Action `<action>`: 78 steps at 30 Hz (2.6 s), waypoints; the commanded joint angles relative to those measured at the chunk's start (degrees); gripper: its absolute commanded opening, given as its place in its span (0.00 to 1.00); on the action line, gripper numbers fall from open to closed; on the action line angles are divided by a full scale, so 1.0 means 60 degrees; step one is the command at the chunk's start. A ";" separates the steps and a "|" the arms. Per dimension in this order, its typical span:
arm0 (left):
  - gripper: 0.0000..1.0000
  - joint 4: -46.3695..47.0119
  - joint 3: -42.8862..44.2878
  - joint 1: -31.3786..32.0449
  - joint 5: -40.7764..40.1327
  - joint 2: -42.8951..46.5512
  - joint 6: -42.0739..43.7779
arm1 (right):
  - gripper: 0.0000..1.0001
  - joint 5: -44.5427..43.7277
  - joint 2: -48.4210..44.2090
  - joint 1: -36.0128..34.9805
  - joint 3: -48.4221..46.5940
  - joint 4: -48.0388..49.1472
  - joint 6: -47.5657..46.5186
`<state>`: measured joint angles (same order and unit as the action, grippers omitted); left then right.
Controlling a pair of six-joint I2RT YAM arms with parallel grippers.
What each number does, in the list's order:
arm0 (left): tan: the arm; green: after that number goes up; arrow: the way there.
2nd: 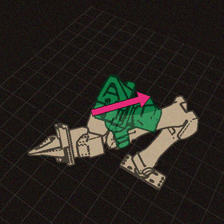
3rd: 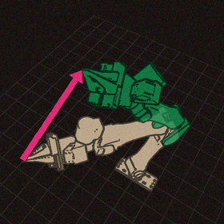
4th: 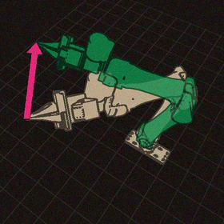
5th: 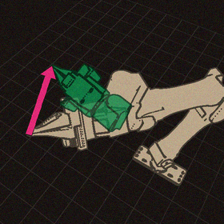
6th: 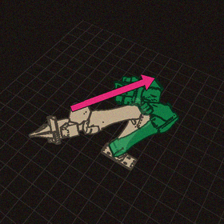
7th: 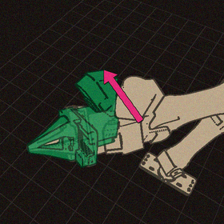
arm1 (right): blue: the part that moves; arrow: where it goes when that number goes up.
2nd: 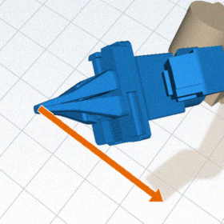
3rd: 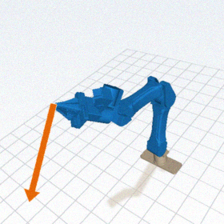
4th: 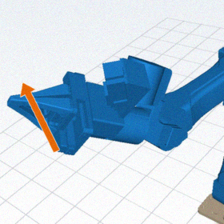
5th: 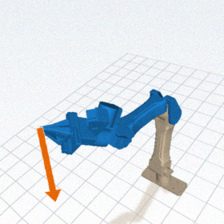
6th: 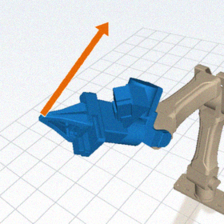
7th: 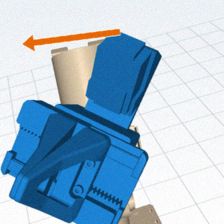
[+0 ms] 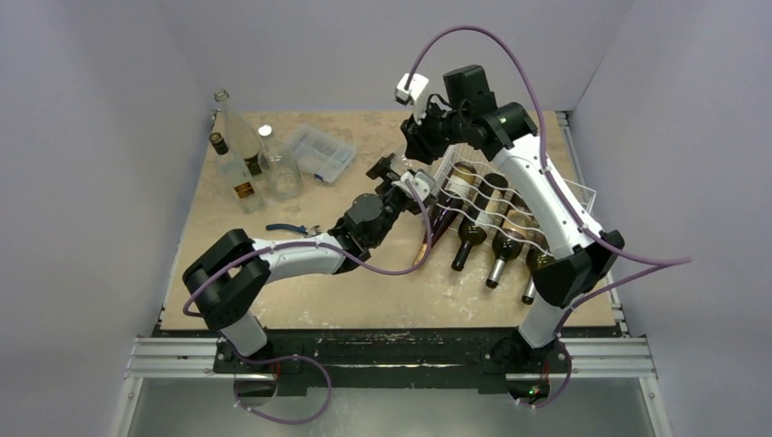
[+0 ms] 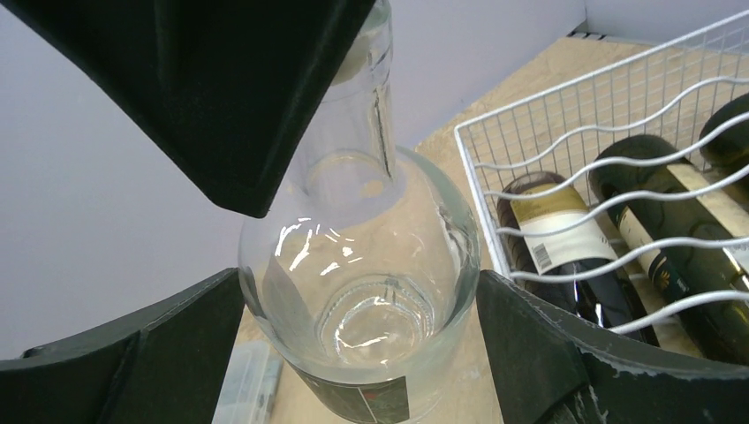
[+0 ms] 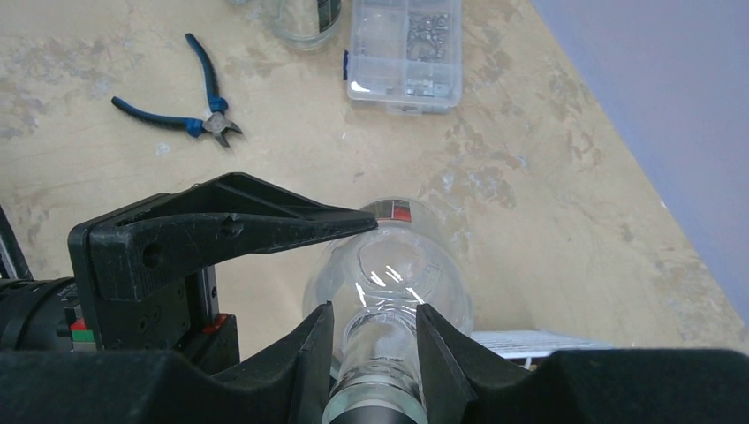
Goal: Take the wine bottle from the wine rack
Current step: Pick up the wine bottle from the wine rack, then place the wine bottle at the center of the board.
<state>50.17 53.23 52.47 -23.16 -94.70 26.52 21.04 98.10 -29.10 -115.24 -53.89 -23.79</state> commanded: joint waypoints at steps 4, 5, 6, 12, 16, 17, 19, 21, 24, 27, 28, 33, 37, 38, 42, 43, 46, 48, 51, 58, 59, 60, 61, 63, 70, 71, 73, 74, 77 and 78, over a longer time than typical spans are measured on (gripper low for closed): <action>0.99 0.1423 -0.0824 -0.0472 -0.0418 0.0577 -0.0867 | 0.00 0.1059 0.0480 -0.0557 -0.0154 0.0080 0.1119; 0.99 0.1379 -0.0930 -0.0482 -0.0418 0.0565 -0.1034 | 0.00 0.1009 0.0612 -0.0601 -0.0134 0.0100 0.1143; 0.99 0.1328 -0.1017 -0.0516 -0.0387 0.0559 -0.1242 | 0.00 0.0951 0.0766 -0.0658 -0.0137 0.0104 0.1150; 1.00 0.1122 -0.1560 -0.0580 -0.0385 0.0547 -0.1997 | 0.06 0.0553 0.1460 -0.1088 -0.0194 0.0148 0.1185; 1.00 0.1133 -0.1833 -0.0634 -0.0368 0.0512 -0.2392 | 0.12 0.0486 0.1754 -0.1229 -0.0177 0.0199 0.1189; 1.00 0.1123 -0.1873 -0.0643 -0.0349 0.0505 -0.2468 | 0.14 0.0479 0.1799 -0.1265 -0.0163 0.0217 0.1185; 1.00 0.1125 -0.1951 -0.0635 -0.0345 0.0468 -0.2606 | 0.17 0.0416 0.1859 -0.1327 -0.0102 0.0222 0.1179; 1.00 0.1130 -0.2026 -0.0645 -0.0330 0.0448 -0.2753 | 0.22 0.0324 0.1899 -0.1404 -0.0047 0.0235 0.1155; 1.00 0.1132 -0.2141 -0.0655 -0.0308 0.0446 -0.2953 | 0.29 0.0221 0.1915 -0.1535 0.0035 0.0264 0.1113; 1.00 0.1109 -0.2266 -0.0649 -0.0290 0.0468 -0.3154 | 0.36 0.0137 0.1941 -0.1599 0.0108 0.0294 0.1055; 1.00 0.1084 -0.2310 -0.0654 -0.0255 0.0485 -0.3235 | 0.38 0.0108 0.1934 -0.1595 0.0149 0.0306 0.1043; 1.00 0.0888 -0.2515 -0.0639 -0.0122 0.0593 -0.3674 | 0.47 0.0044 0.1894 -0.1621 0.0344 0.0295 0.0929; 1.00 0.0773 -0.2715 -0.0637 -0.0040 0.0789 -0.3968 | 0.56 0.0023 0.1885 -0.1610 0.0369 0.0281 0.0893; 1.00 0.0754 -0.2754 -0.0639 -0.0017 0.0833 -0.4036 | 0.58 0.0020 0.1886 -0.1619 0.0373 0.0280 0.0902; 1.00 0.0719 -0.2921 -0.0621 0.0141 0.0935 -0.4173 | 0.64 0.0058 0.1847 -0.1621 0.0394 0.0269 0.0904; 1.00 0.0718 -0.2976 -0.0619 0.0198 0.0963 -0.4199 | 0.66 0.0059 0.1823 -0.1611 0.0398 0.0266 0.0904; 1.00 0.0786 -0.3164 -0.0598 0.0311 0.1066 -0.4244 | 0.73 0.0011 0.1710 -0.1611 0.0398 0.0266 0.0974; 1.00 0.0881 -0.3314 -0.0578 0.0463 0.1149 -0.4223 | 0.78 0.0049 0.1623 -0.1611 0.0384 0.0266 0.1030; 1.00 0.0916 -0.3480 -0.0559 0.0670 0.1241 -0.4200 | 0.82 0.0028 0.1436 -0.1613 0.0376 0.0279 0.1066; 1.00 0.0789 -0.3555 -0.0513 0.1097 0.1456 -0.4137 | 0.88 -0.0020 0.0957 -0.1608 0.0374 0.0309 0.1087; 1.00 0.0727 -0.3547 -0.0510 0.1167 0.1504 -0.4114 | 0.88 -0.0031 0.0913 -0.1606 0.0379 0.0320 0.1104; 1.00 0.0702 -0.3539 -0.0512 0.1234 0.1528 -0.4111 | 0.89 -0.0034 0.0875 -0.1609 0.0383 0.0324 0.1121; 1.00 0.0661 -0.3540 -0.0505 0.1281 0.1563 -0.4087 | 0.89 -0.0042 0.0839 -0.1609 0.0391 0.0324 0.1123; 1.00 0.0599 -0.3540 -0.0505 0.1349 0.1611 -0.4080 | 0.90 -0.0049 0.0772 -0.1595 0.0398 0.0325 0.1123; 1.00 0.0301 -0.3581 -0.0512 0.1447 0.1913 -0.4096 | 0.91 -0.0008 0.0323 -0.1504 0.0380 0.0311 0.1111; 1.00 0.0221 -0.3569 -0.0507 0.1463 0.1978 -0.4105 | 0.92 0.0057 0.0221 -0.1426 0.0396 0.0302 0.1098; 1.00 0.0062 -0.3558 -0.0512 0.1520 0.2118 -0.4109 | 0.92 0.0256 -0.0012 -0.1288 0.0458 0.0282 0.1060; 1.00 -0.0027 -0.3557 -0.0512 0.1557 0.2171 -0.4101 | 0.92 0.0368 -0.0149 -0.1211 0.0514 0.0280 0.1040; 1.00 -0.0237 -0.3576 -0.0511 0.1718 0.2310 -0.4082 | 0.93 0.0806 -0.0599 -0.0908 0.0802 0.0319 0.0998; 1.00 -0.0275 -0.3601 -0.0512 0.1801 0.2339 -0.4054 | 0.93 0.0977 -0.0759 -0.0808 0.0927 0.0355 0.0972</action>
<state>44.97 31.31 49.56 -14.68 -83.99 2.13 22.09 99.33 -36.29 -111.13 -52.05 -18.04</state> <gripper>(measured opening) 0.999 0.926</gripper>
